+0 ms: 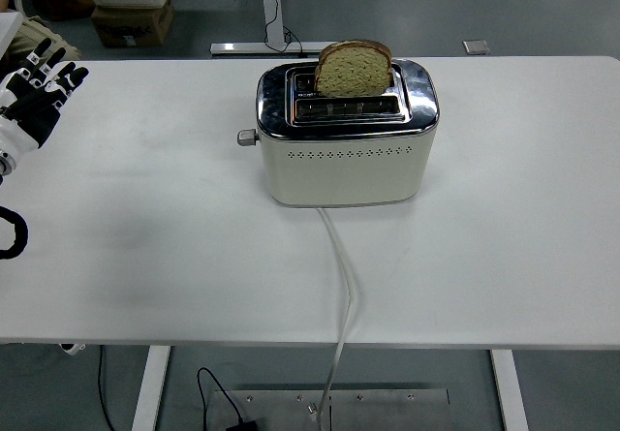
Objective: Press down toaster
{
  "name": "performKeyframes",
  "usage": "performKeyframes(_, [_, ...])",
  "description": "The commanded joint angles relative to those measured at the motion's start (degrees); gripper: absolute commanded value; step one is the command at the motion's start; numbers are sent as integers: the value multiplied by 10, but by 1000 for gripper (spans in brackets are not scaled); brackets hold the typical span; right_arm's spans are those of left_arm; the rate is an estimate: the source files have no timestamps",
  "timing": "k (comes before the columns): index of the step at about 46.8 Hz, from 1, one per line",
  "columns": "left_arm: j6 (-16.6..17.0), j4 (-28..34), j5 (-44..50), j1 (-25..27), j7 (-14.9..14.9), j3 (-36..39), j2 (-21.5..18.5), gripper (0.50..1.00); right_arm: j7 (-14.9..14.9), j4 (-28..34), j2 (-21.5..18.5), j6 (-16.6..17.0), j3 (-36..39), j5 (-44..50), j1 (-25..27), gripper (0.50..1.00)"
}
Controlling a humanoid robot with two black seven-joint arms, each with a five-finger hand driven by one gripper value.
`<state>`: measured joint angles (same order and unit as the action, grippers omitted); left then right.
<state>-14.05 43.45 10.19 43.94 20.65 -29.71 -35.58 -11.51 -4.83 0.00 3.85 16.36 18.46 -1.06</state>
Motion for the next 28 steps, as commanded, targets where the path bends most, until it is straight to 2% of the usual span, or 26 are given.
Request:
performKeyframes(1, [1,1,0,0,0,1,1,1000,0,0,0,0,1,0,0,998])
performKeyframes(28, [-3,0,0,-7,0,0,1,1000,0,0,0,0,1,0,0,998])
